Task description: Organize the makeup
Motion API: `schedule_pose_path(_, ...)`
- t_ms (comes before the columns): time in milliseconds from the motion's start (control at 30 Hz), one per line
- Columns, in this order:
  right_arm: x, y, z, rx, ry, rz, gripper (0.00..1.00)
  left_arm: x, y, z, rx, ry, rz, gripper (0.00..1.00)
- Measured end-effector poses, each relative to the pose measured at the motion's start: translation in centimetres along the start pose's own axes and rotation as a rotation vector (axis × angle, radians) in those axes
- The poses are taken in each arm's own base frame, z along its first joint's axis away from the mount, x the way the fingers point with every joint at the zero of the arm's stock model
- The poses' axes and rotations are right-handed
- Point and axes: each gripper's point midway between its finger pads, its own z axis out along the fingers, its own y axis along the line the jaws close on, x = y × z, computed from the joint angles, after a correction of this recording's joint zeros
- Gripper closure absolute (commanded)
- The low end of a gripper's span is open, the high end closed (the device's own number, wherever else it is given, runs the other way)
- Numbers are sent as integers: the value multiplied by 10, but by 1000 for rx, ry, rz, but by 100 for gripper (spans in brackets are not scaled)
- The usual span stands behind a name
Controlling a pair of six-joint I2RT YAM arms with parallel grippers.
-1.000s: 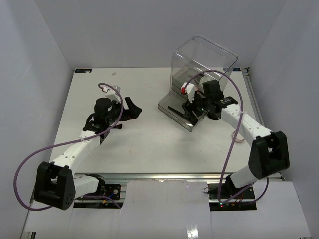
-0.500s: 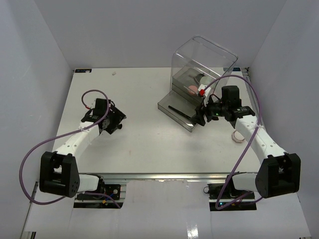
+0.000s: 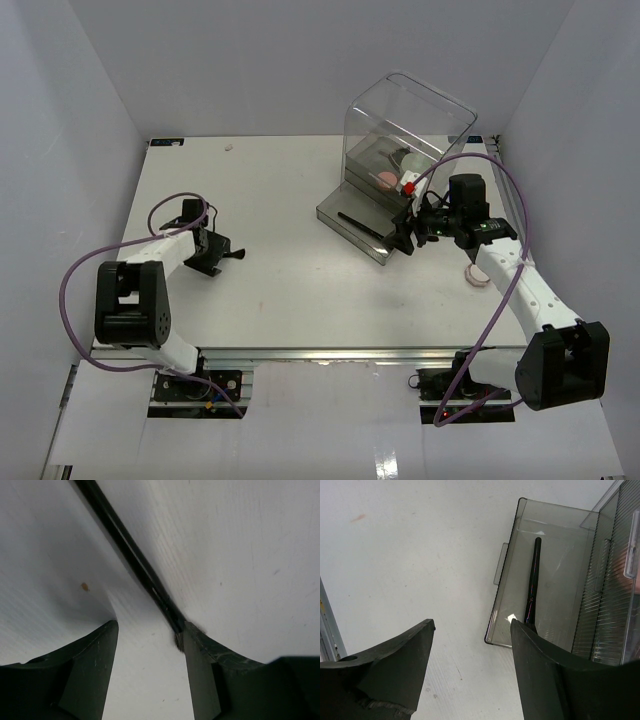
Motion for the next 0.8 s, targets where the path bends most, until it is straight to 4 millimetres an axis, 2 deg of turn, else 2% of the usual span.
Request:
schedule_pose_path(167, 0, 0, 0, 0, 1, -2, 31, -21, -7, 9, -9, -16, -54, 36)
schedule_pose_path(267, 0, 0, 0, 1, 1, -3, 31, -26, -9, 11, -12, -19, -64, 37)
schedule_pose_path(433, 1, -1, 0, 3, 3, -6, 31, -34, -19, 17, -25, -16, -69, 44)
schedule_pose_path(800, 6, 0, 1, 0, 12, -7, 31, -37, -23, 24, -96, 17, -27, 55)
